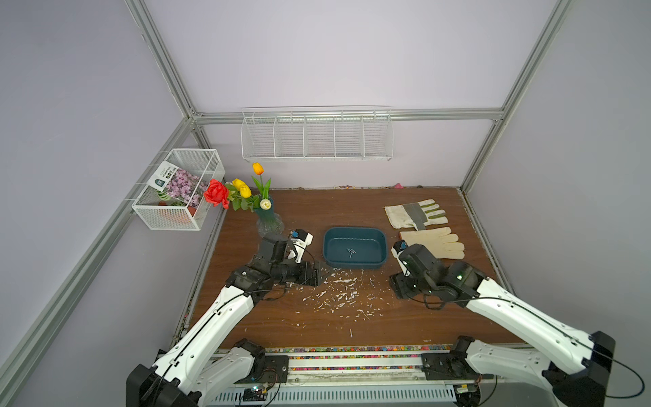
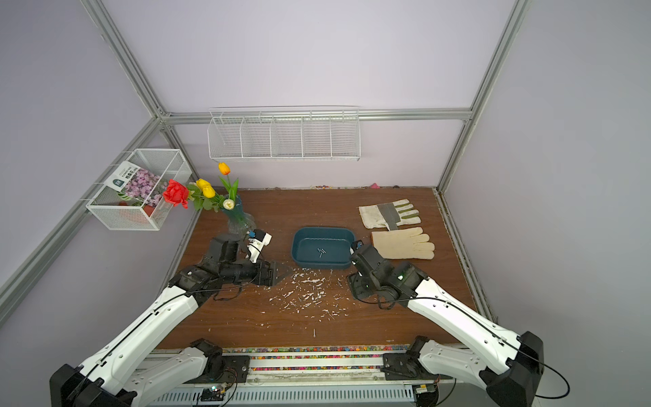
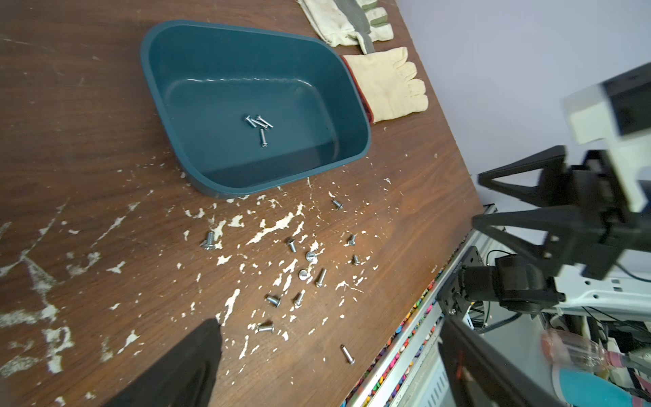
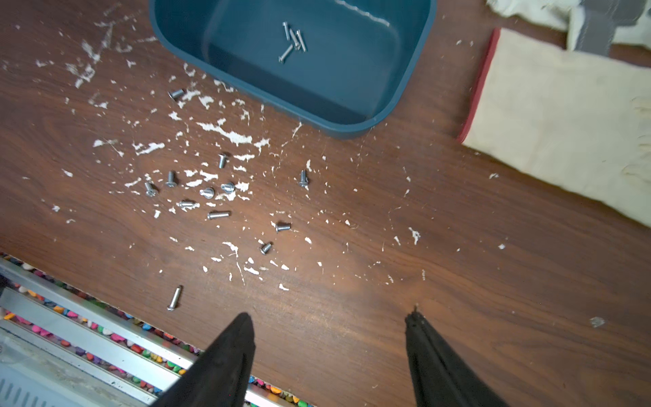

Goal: Put the screws on the desktop into the storage box
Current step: Pick up the screw from the center of the board.

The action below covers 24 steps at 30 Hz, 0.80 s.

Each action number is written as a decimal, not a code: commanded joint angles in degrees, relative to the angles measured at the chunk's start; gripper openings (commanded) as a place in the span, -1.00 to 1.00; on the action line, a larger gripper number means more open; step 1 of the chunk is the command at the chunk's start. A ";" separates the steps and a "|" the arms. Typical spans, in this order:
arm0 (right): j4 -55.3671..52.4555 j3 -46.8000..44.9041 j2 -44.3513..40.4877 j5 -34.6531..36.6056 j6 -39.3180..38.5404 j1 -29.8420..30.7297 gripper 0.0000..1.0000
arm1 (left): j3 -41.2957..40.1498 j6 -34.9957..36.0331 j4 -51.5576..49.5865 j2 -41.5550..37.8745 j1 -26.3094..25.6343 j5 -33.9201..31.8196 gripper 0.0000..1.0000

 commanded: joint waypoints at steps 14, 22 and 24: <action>9.92 -1.98 12.93 -4.23 4.83 2.96 0.15 | -1.97 0.96 0.24 -6.04 -0.14 3.42 1.00; 12.70 -2.74 17.19 -4.28 5.88 3.75 0.00 | -2.74 1.00 0.78 -6.94 -0.14 2.46 1.00; 13.54 -2.92 18.66 -4.68 6.12 3.75 -0.02 | -2.96 0.71 0.97 -6.94 -0.14 2.26 1.00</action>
